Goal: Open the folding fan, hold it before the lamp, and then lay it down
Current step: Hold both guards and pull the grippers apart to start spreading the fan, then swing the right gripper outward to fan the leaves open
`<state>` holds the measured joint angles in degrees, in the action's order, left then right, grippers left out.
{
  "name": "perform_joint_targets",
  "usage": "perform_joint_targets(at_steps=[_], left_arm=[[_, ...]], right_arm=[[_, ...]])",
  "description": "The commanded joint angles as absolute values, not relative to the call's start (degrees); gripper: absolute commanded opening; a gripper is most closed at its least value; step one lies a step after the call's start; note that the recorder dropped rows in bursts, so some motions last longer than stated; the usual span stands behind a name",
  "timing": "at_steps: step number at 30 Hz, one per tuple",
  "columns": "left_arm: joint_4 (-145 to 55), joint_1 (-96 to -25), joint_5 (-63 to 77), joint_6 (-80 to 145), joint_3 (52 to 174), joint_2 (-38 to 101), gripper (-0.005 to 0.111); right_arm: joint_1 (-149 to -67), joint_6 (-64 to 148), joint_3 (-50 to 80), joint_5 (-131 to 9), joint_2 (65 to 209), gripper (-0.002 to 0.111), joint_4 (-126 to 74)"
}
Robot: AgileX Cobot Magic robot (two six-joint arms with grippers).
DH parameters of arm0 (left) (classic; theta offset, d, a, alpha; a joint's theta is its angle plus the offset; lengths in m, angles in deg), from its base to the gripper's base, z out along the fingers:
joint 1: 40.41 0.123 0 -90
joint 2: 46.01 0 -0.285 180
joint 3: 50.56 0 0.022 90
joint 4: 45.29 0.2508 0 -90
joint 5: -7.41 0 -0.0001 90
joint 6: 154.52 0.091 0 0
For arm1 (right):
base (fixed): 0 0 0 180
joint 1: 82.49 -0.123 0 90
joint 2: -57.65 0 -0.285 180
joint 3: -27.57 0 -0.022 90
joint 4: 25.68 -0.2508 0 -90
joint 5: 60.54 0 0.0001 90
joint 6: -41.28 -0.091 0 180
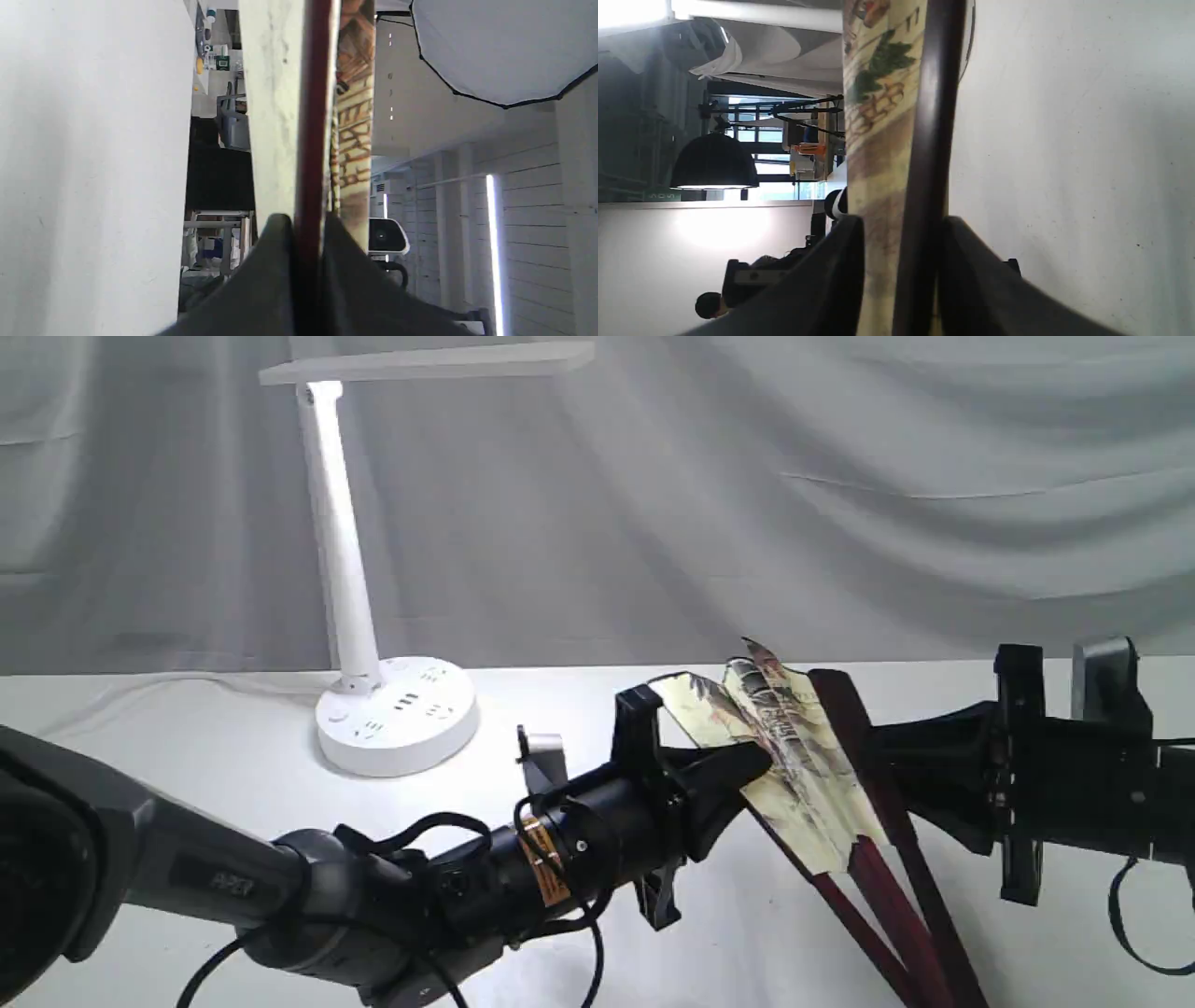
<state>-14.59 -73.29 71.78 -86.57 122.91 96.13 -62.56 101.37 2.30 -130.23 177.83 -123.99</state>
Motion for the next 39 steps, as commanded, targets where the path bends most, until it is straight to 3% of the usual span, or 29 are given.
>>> perform_joint_targets(at_steps=[1, 11, 19, 39], left_arm=[[-13.4, -73.2, 71.4, -87.0, 123.0, 96.1, 0.000], [-13.4, -73.2, 72.3, -86.9, 123.0, 96.1, 0.000], [-14.5, -73.0, 73.1, -86.8, 123.0, 96.1, 0.000], [-30.0, -73.0, 76.3, -85.2, 123.0, 96.1, 0.000]], right_arm=[[-63.8, 102.1, 2.5, -130.5, 177.8, 0.028, -123.6], [-65.3, 102.5, 2.5, -130.5, 177.8, 0.025, -123.9], [-65.3, 102.5, 2.5, -130.5, 177.8, 0.000, -124.6], [-64.9, 102.5, 2.5, -127.4, 177.8, 0.000, -125.6]])
